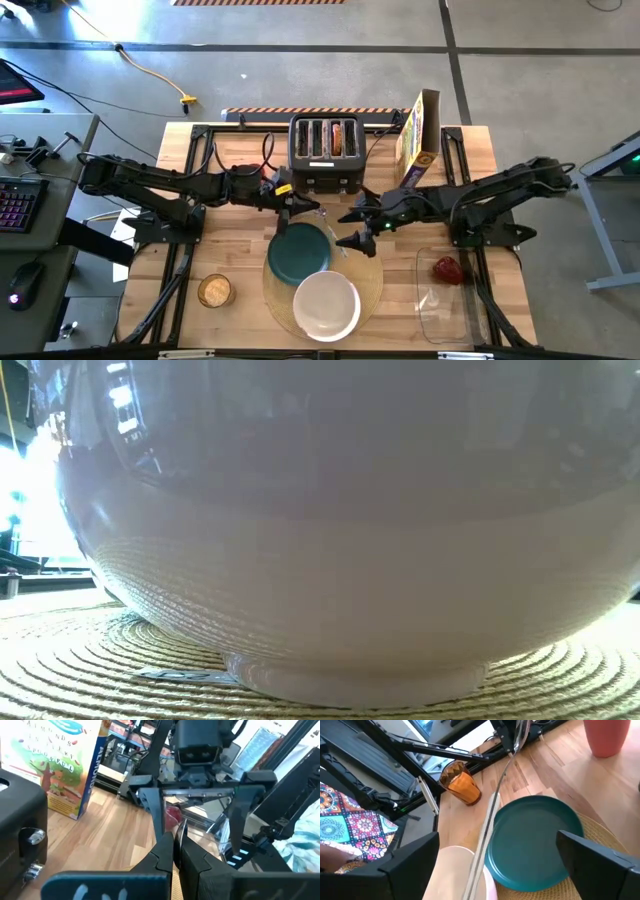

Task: Arrange a breakfast setting
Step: Put the white patterned spoon on the brown table mat

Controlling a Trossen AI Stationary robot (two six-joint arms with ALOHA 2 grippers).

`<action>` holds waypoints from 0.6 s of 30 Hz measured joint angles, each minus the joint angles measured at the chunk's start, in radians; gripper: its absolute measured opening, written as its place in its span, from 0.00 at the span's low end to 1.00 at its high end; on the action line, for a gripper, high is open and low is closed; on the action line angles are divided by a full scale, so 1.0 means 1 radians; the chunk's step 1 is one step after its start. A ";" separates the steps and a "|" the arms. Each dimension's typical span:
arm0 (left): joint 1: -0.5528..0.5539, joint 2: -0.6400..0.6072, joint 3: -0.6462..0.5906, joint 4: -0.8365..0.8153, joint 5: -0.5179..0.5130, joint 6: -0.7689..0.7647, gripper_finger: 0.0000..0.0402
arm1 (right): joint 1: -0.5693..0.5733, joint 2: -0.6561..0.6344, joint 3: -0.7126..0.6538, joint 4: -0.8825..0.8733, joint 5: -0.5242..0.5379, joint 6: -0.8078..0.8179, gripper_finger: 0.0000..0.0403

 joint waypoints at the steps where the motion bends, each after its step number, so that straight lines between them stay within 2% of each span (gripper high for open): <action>1: 0.000 0.000 0.000 0.000 0.000 -0.006 0.00 | 0.000 0.010 0.008 -0.001 -0.001 -0.009 0.93; 10: 0.000 0.000 0.000 -0.008 -0.003 -0.018 0.00 | 0.000 0.097 0.087 0.002 -0.001 -0.030 0.84; 18: 0.000 0.000 0.000 -0.032 -0.003 -0.018 0.00 | 0.000 0.114 0.109 -0.013 0.005 -0.030 0.76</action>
